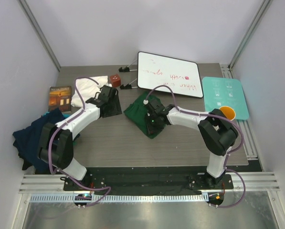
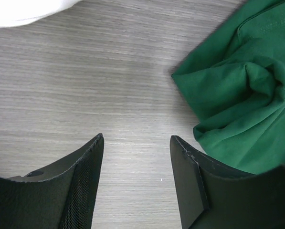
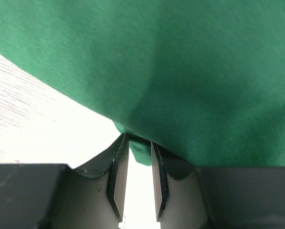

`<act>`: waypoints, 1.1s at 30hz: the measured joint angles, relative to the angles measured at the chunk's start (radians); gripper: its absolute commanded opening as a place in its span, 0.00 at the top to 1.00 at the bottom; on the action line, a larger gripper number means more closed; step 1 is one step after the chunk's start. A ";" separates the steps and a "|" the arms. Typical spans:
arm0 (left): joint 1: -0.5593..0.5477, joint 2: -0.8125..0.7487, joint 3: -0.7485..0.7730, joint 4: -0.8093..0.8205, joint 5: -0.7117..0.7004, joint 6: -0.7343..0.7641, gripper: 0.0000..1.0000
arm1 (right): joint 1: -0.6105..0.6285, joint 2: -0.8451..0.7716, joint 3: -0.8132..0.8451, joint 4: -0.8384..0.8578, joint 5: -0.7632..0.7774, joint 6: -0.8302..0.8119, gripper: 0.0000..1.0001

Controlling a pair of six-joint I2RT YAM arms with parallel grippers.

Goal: Fold and stack the t-shirts

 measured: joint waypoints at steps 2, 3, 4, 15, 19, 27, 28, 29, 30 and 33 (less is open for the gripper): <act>0.000 -0.016 -0.013 0.000 0.000 -0.001 0.42 | 0.003 -0.016 -0.021 0.005 0.001 0.006 0.69; 0.000 -0.024 -0.018 0.000 0.000 -0.001 0.42 | 0.008 -0.028 -0.037 0.006 0.003 0.014 0.69; 0.000 -0.029 -0.022 0.000 0.000 -0.001 0.42 | 0.014 -0.042 -0.053 0.006 0.005 0.020 0.69; -0.005 -0.077 -0.092 0.003 0.022 -0.019 0.41 | 0.098 -0.354 -0.309 -0.060 0.002 0.104 0.64; -0.016 -0.126 -0.126 0.003 0.032 -0.031 0.40 | 0.099 -0.494 -0.315 -0.108 0.019 0.121 0.63; -0.029 -0.216 -0.215 0.032 0.135 -0.078 0.40 | 0.099 -0.600 -0.133 -0.170 0.154 0.097 0.60; -0.032 -0.221 -0.221 0.037 0.150 -0.085 0.40 | 0.099 -0.591 -0.123 -0.173 0.172 0.092 0.60; -0.037 -0.223 -0.224 0.043 0.163 -0.092 0.40 | 0.099 -0.583 -0.119 -0.175 0.185 0.088 0.60; -0.046 -0.223 -0.227 0.053 0.175 -0.100 0.40 | 0.099 -0.569 -0.116 -0.183 0.204 0.081 0.60; -0.077 -0.222 -0.233 0.074 0.193 -0.111 0.40 | 0.099 -0.544 -0.116 -0.207 0.235 0.074 0.60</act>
